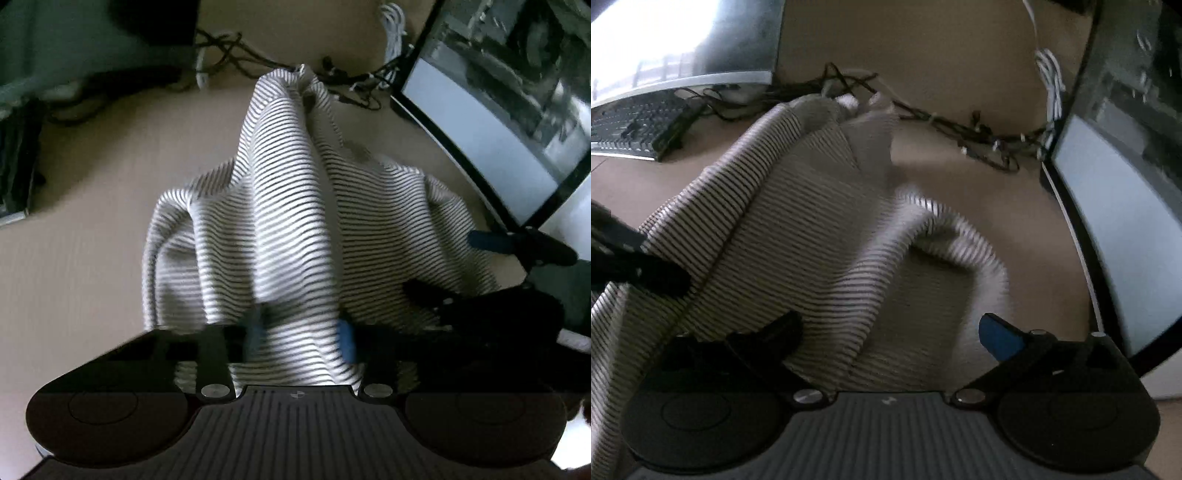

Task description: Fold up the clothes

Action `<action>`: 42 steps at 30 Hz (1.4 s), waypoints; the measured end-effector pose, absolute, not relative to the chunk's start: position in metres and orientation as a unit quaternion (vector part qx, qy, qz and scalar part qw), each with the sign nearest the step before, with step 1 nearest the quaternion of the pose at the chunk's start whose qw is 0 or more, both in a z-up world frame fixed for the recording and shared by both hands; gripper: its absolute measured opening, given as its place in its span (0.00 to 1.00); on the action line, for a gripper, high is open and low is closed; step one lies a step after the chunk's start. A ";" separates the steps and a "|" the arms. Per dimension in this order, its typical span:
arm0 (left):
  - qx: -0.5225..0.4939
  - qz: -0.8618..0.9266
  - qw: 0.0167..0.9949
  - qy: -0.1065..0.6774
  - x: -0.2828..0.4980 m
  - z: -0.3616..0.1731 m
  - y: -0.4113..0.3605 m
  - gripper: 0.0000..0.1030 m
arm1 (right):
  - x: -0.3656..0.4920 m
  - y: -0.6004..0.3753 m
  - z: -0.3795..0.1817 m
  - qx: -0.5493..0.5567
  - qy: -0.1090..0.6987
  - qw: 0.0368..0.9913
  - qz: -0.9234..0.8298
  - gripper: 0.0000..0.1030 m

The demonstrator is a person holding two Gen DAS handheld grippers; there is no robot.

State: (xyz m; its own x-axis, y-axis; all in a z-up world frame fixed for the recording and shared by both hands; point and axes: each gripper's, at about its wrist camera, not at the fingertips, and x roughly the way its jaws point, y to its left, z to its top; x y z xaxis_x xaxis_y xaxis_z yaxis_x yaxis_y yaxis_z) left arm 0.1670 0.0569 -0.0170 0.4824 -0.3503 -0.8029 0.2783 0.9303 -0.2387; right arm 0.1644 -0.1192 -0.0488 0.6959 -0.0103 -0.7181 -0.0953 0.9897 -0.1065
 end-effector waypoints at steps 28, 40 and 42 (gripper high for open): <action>-0.084 -0.138 0.923 0.350 0.242 0.011 0.137 0.68 | 0.245 -0.047 -0.002 -0.064 0.348 0.934 0.041 0.61; -0.084 -0.152 0.911 0.374 0.252 -0.013 0.116 0.86 | 0.276 -0.096 0.015 -0.280 0.292 0.914 0.015 0.08; -0.082 -0.137 0.911 0.380 0.255 -0.017 0.118 0.86 | 0.296 -0.125 0.008 -0.293 0.296 0.908 -0.043 0.08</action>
